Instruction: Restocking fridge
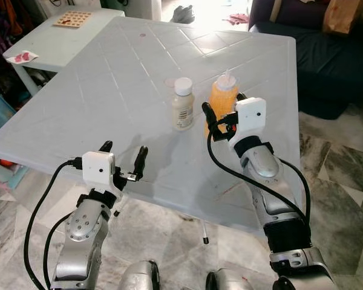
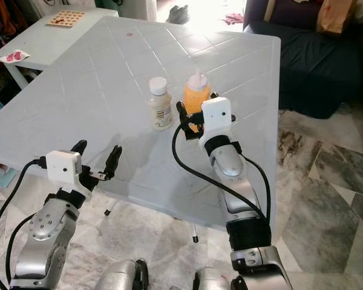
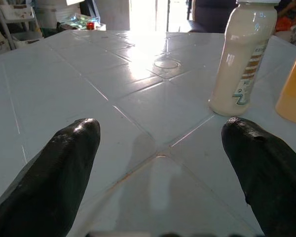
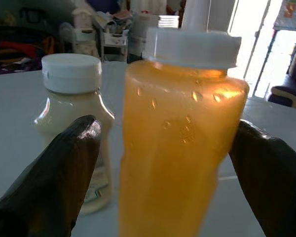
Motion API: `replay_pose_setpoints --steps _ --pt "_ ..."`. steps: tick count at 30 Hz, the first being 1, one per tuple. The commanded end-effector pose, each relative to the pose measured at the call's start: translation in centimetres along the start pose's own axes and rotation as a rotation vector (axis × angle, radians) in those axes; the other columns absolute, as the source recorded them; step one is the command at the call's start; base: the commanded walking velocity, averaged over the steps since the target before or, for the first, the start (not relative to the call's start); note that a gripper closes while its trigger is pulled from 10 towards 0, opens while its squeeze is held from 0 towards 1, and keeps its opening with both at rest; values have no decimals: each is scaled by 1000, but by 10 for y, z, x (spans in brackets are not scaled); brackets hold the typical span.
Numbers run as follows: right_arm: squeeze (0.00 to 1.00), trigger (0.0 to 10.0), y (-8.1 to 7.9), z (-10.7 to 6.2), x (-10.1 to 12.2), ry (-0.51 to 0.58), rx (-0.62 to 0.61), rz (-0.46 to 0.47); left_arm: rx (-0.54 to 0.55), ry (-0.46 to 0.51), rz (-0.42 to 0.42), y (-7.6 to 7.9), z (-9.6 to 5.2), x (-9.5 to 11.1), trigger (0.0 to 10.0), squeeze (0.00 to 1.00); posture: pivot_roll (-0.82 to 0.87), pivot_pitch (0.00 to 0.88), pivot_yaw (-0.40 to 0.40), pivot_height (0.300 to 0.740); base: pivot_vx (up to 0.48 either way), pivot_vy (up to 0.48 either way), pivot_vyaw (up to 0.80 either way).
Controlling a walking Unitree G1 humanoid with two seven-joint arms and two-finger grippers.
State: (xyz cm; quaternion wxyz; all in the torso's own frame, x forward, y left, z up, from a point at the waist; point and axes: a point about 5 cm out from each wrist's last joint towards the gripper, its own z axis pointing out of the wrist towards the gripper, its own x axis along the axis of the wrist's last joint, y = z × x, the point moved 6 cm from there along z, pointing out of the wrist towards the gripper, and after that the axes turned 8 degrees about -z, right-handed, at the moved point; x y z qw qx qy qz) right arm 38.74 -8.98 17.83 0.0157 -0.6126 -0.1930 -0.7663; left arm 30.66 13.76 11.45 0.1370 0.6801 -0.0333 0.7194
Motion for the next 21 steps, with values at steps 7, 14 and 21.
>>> replay_pose_setpoints --steps 7,14,21 --pt "0 10000 -3 12 16 61 57 -26 -9 -11 11 1 0 0 10000 0 103 124 42 740 0 0 0" --pt "0 6980 -4 17 16 60 74 -29 -7 -11 14 0 0 0 10000 0 109 120 38 740 0 0 0" --pt "0 0 -7 18 15 61 90 -35 -8 -15 16 0 0 -1 10000 0 111 118 41 740 0 0 0"
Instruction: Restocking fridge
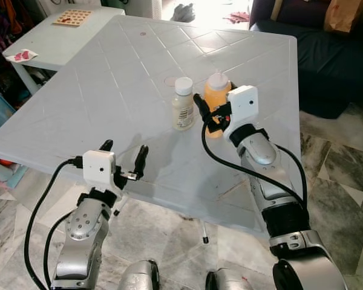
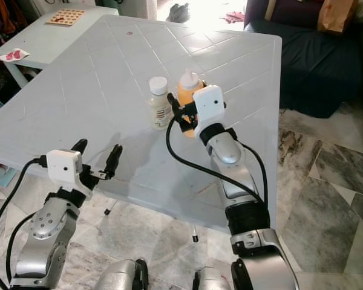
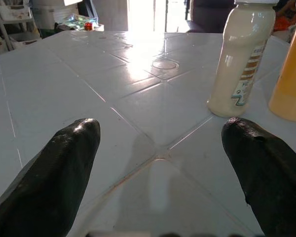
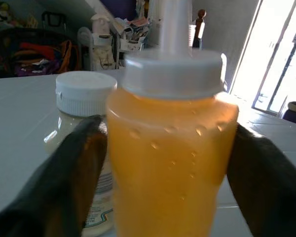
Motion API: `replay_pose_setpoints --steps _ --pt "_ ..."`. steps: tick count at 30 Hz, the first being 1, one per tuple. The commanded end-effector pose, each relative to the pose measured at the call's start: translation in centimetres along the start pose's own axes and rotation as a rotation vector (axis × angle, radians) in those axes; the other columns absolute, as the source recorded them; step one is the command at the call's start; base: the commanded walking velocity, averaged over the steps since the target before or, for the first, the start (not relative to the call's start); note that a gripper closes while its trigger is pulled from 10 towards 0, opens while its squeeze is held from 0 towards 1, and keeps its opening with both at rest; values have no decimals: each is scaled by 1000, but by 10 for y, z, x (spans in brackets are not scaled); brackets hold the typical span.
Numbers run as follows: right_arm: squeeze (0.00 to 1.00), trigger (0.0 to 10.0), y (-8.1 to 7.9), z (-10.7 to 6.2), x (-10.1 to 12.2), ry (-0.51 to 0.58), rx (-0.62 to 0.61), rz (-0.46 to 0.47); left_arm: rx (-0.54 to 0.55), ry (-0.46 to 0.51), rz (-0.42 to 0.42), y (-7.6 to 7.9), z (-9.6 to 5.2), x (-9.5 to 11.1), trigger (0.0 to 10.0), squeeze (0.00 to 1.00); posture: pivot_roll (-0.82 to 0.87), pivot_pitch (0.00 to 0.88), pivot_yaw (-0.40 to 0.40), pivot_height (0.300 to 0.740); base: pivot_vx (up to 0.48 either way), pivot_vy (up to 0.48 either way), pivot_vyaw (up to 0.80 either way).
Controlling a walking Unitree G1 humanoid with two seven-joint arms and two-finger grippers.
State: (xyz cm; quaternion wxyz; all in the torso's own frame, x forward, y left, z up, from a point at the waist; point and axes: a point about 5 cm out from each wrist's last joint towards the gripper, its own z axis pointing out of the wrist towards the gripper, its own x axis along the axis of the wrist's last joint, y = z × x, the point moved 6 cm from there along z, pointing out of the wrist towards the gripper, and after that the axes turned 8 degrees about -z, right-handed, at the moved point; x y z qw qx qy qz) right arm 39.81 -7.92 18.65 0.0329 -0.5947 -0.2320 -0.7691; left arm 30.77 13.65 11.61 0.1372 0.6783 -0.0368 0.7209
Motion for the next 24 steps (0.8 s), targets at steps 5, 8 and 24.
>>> replay_pose_setpoints --steps 5,8,24 --pt "0 0 -3 4 6 27 12 -13 -5 -18 14 -1 -1 -2 10000 0 111 117 44 740 0 0 0" --pt "0 0 -3 2 6 27 10 -16 -6 -18 16 -1 -1 -2 10000 0 111 118 46 740 0 0 0" --pt "0 10000 -11 -33 25 91 -27 49 1 -21 16 -1 -3 -3 10000 0 113 105 35 740 0 0 0"
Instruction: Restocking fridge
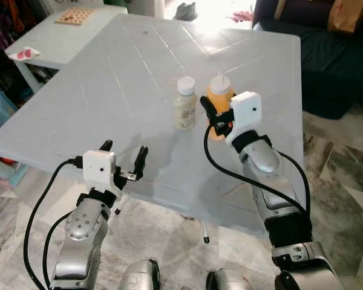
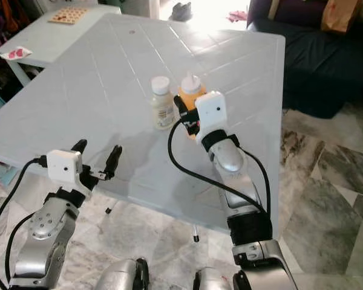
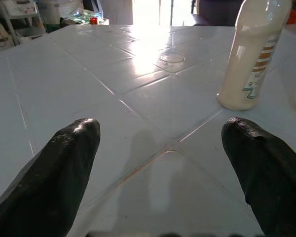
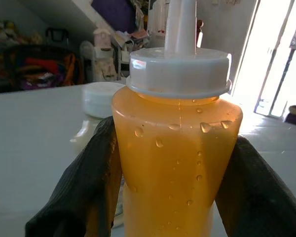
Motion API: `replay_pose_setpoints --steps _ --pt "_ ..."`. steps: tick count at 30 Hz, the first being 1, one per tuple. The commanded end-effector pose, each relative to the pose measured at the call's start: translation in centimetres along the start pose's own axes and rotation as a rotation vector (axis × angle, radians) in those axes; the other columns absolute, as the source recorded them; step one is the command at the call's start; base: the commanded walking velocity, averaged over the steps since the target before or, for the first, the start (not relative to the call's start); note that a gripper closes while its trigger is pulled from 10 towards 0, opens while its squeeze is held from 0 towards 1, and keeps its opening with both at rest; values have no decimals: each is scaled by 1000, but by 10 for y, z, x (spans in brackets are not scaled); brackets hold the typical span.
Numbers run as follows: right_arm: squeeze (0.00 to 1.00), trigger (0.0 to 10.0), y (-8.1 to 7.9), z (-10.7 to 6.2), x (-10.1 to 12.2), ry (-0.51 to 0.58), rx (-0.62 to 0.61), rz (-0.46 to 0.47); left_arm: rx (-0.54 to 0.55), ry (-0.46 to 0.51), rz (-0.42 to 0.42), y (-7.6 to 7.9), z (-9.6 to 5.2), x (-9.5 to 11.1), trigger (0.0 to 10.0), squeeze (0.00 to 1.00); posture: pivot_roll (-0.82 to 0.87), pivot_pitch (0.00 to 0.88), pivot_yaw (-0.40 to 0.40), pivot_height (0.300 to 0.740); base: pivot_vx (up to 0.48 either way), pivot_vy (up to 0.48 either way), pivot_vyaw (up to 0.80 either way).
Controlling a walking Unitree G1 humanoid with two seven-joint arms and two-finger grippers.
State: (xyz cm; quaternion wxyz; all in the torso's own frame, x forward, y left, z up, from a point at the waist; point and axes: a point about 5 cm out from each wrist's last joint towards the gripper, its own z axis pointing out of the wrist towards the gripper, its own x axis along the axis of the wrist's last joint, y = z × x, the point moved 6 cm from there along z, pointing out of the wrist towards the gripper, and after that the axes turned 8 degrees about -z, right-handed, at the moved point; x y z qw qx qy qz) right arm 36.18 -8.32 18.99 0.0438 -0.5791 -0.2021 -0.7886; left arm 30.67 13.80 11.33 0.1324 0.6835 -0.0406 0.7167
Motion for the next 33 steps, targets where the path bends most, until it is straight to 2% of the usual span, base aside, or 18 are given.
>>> replay_pose_setpoints --steps 1,2,5,12,17,23,27,33 --pt "0 10000 -5 -3 14 40 5 22 -1 -7 4 0 -2 -1 10000 0 113 106 34 740 0 0 0" --pt "0 10000 -6 -13 12 32 -10 53 8 -17 -4 0 -1 -2 10000 0 106 106 33 740 0 0 0" --pt "0 10000 -7 -20 8 13 -13 68 46 -35 -2 -5 -1 -7 10000 0 95 106 34 740 0 0 0" --pt "0 10000 -3 -30 -3 -33 -39 81 177 -91 31 -17 -3 -24 10000 0 81 94 25 740 0 0 0" --pt "0 10000 2 -36 -16 -73 -70 84 178 -92 31 -14 3 -28 10000 0 69 50 11 740 0 0 0" --pt "0 10000 0 -38 -24 -96 -81 87 183 -77 35 -12 11 -27 10000 0 67 29 5 740 0 0 0" --pt "0 10000 -5 -33 -17 -76 -63 75 200 -53 37 -17 20 -20 10000 0 59 17 8 740 0 0 0" --pt "0 10000 -1 -30 -17 -73 -66 68 201 -49 40 -18 21 -19 10000 0 56 19 7 740 0 0 0"
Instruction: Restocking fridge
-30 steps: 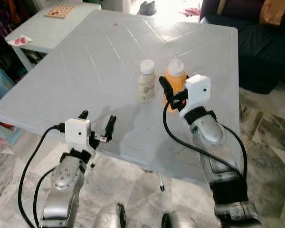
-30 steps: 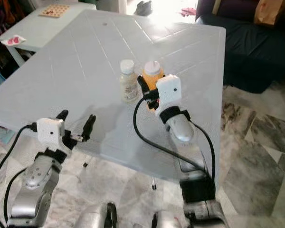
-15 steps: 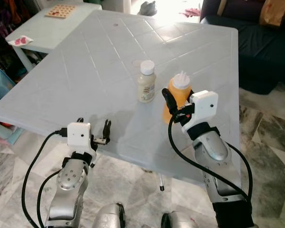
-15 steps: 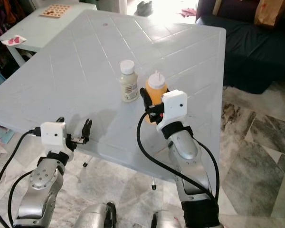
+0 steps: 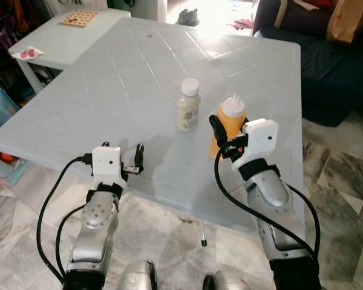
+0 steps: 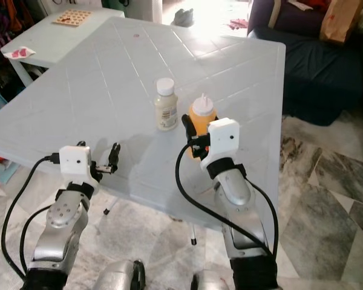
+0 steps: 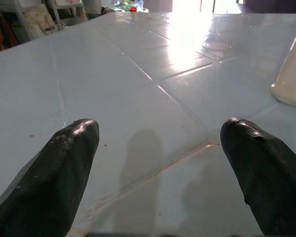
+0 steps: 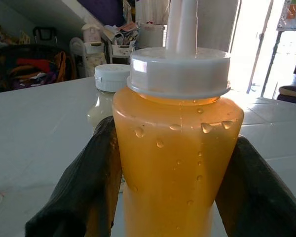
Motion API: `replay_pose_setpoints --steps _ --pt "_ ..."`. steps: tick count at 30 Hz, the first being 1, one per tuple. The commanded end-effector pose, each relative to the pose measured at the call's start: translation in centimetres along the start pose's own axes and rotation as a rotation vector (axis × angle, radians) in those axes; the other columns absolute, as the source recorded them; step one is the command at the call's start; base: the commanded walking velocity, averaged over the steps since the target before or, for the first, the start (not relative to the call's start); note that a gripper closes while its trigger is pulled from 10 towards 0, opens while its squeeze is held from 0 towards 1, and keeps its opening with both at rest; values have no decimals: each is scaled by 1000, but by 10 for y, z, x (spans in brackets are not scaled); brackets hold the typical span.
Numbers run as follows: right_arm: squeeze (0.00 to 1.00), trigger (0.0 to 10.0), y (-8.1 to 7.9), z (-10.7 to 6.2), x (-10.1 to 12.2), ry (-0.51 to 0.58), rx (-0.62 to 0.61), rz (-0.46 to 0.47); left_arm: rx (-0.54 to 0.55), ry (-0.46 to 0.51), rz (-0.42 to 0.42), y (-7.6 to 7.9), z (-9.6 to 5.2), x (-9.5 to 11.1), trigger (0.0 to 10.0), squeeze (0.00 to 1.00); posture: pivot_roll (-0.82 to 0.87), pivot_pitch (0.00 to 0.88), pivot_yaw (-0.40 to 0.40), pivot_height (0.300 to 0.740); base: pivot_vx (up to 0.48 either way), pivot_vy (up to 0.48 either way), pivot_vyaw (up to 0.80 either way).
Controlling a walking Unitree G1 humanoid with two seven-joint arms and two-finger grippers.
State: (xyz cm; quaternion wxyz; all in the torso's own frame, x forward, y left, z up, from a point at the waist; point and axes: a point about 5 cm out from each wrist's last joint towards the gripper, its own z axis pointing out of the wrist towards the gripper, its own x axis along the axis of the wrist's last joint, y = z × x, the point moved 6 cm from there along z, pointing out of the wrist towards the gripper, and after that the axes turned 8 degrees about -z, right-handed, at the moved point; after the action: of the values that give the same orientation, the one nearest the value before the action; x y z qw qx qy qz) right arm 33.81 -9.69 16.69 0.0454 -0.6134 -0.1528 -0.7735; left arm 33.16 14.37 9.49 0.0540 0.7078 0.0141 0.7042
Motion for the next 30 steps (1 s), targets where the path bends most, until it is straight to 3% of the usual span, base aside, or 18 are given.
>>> replay_pose_setpoints --steps 1,21,30 --pt "0 10000 2 2 -1 -8 1 -11 13 -4 9 -4 0 -1 10000 0 58 21 8 740 0 0 0" --pt "0 10000 -1 4 -4 -14 -6 -9 4 -12 5 -4 -1 -5 10000 0 63 33 13 740 0 0 0" --pt "0 10000 -2 5 -7 -18 -8 -5 4 -24 13 -6 -2 -9 10000 0 68 34 15 740 -268 0 0"
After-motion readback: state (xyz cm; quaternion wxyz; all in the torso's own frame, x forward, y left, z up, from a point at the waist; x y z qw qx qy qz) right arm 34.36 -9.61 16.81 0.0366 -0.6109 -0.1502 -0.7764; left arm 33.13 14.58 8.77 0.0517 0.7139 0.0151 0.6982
